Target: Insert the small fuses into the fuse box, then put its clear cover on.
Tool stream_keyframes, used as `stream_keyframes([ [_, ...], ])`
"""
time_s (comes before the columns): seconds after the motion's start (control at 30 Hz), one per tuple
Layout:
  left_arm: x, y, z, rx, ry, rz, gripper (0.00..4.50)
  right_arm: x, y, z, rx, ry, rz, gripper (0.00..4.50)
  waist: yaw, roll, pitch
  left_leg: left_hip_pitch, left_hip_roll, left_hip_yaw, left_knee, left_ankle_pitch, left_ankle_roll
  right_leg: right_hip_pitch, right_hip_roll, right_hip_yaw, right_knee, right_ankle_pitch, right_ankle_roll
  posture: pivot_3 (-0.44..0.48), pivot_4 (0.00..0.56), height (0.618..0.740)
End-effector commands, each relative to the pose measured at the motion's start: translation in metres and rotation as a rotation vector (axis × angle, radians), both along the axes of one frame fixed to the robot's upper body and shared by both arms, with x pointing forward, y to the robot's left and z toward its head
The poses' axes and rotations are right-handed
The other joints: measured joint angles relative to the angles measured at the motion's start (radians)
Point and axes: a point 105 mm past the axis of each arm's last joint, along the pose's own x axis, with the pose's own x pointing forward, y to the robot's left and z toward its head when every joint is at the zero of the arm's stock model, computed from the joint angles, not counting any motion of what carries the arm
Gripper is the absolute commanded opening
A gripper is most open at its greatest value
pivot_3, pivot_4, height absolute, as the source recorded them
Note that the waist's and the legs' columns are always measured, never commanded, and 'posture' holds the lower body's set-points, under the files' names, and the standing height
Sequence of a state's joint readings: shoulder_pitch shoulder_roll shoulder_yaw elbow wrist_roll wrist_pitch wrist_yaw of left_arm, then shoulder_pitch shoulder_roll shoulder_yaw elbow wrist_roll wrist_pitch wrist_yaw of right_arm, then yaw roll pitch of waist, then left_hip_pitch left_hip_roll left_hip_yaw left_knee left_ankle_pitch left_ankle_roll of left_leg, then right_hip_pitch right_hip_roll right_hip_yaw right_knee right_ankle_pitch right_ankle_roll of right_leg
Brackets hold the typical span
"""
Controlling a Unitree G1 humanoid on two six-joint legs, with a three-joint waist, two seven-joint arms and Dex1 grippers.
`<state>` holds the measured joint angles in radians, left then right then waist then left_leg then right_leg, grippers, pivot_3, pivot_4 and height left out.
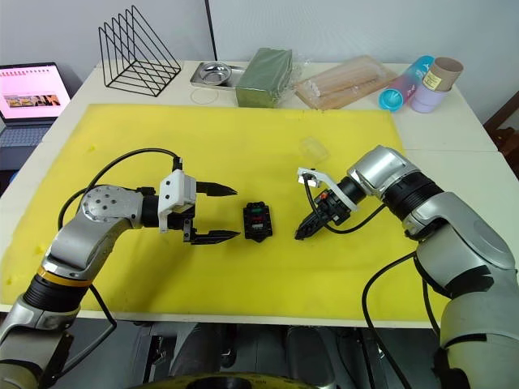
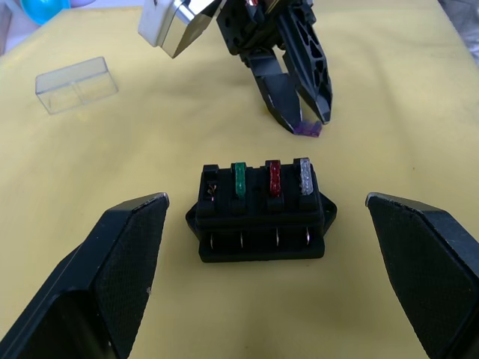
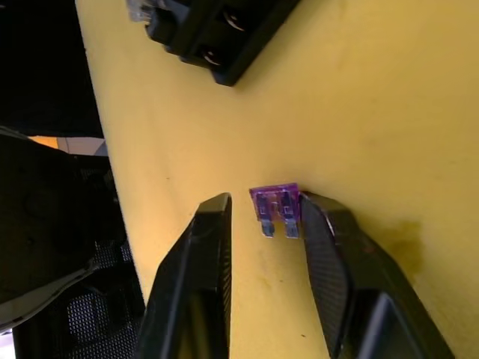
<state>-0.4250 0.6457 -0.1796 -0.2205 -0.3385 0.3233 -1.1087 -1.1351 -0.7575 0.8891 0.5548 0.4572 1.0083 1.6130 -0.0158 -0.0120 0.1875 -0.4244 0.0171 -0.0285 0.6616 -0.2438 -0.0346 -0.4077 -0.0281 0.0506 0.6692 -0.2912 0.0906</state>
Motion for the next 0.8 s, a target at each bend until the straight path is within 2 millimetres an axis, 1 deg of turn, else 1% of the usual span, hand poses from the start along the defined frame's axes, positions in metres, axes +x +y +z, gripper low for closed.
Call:
stream_keyframes([
  [0.03, -0.004, -0.001, 0.009, -0.01, -0.043, -0.012, 4.5, 0.003, 0.004, 0.007, 0.002, -0.023, 0.017, 1.65, 0.0, 0.0, 0.0, 0.0, 0.0, 0.0, 0.0, 0.0, 0.0, 0.0, 0.0, 0.0, 0.0, 0.0, 0.0, 0.0, 0.15, 0.74],
  [0.1, -0.003, -0.002, 0.009, -0.011, -0.044, -0.011, 4.5, 0.002, 0.004, 0.008, 0.006, -0.023, 0.02, 1.65, 0.0, 0.0, 0.0, 0.0, 0.0, 0.0, 0.0, 0.0, 0.0, 0.0, 0.0, 0.0, 0.0, 0.0, 0.0, 0.0, 0.15, 0.74],
  [0.17, -0.002, -0.002, 0.009, -0.012, -0.044, -0.011, 4.5, 0.002, 0.005, 0.008, 0.008, -0.024, 0.021, 1.3, 0.0, 0.0, 0.0, 0.0, 0.0, 0.0, 0.0, 0.0, 0.0, 0.0, 0.0, 0.0, 0.0, 0.0, 0.0, 0.0, 0.15, 0.74],
  [0.2, -0.002, -0.002, 0.009, -0.012, -0.044, -0.011, 4.5, 0.002, 0.005, 0.008, 0.007, -0.024, 0.021, 1.1, 0.0, 0.0, 0.0, 0.0, 0.0, 0.0, 0.0, 0.0, 0.0, 0.0, 0.0, 0.0, 0.0, 0.0, 0.0, 0.0, 0.15, 0.74],
  [0.3, -0.002, -0.002, 0.01, -0.012, -0.045, -0.01, 4.5, 0.003, 0.005, 0.008, 0.005, -0.028, 0.022, 0.09, 0.0, 0.0, 0.0, 0.0, 0.0, 0.0, 0.0, 0.0, 0.0, 0.0, 0.0, 0.0, 0.0, 0.0, 0.0, 0.0, 0.15, 0.74],
  [0.33, -0.002, -0.002, 0.01, -0.012, -0.045, -0.01, 4.5, 0.003, 0.004, 0.007, 0.001, -0.03, 0.023, 0.01, -0.001, 0.0, 0.0, 0.0, 0.0, 0.0, 0.0, 0.0, 0.0, 0.0, 0.0, 0.0, 0.0, 0.0, 0.0, 0.0, 0.15, 0.74],
  [0.6, -0.002, -0.002, 0.009, -0.015, -0.046, -0.009, 4.5, 0.002, 0.003, 0.007, -0.002, -0.033, 0.027, 0.01, 0.0, 0.0, 0.0, 0.0, 0.0, 0.0, 0.0, 0.0, 0.0, 0.0, 0.0, 0.0, 0.0, 0.0, 0.0, 0.0, 0.15, 0.74],
  [0.73, -0.002, -0.003, 0.009, -0.016, -0.047, -0.008, 4.5, 0.001, 0.002, 0.012, 0.009, -0.032, 0.018, 0.01, 0.0, 0.0, 0.0, 0.0, 0.0, 0.0, 0.0, 0.0, 0.0, 0.0, 0.0, 0.0, 0.0, 0.0, 0.0, 0.0, 0.15, 0.74],
  [0.8, -0.002, -0.003, 0.009, -0.018, -0.048, -0.007, 4.5, -0.003, 0.002, 0.024, 0.04, -0.029, -0.007, 0.01, 0.0, 0.0, 0.0, 0.0, 0.0, 0.0, 0.0, 0.0, 0.0, 0.0, 0.0, 0.0, 0.0, 0.0, 0.0, 0.0, 0.15, 0.74],
])
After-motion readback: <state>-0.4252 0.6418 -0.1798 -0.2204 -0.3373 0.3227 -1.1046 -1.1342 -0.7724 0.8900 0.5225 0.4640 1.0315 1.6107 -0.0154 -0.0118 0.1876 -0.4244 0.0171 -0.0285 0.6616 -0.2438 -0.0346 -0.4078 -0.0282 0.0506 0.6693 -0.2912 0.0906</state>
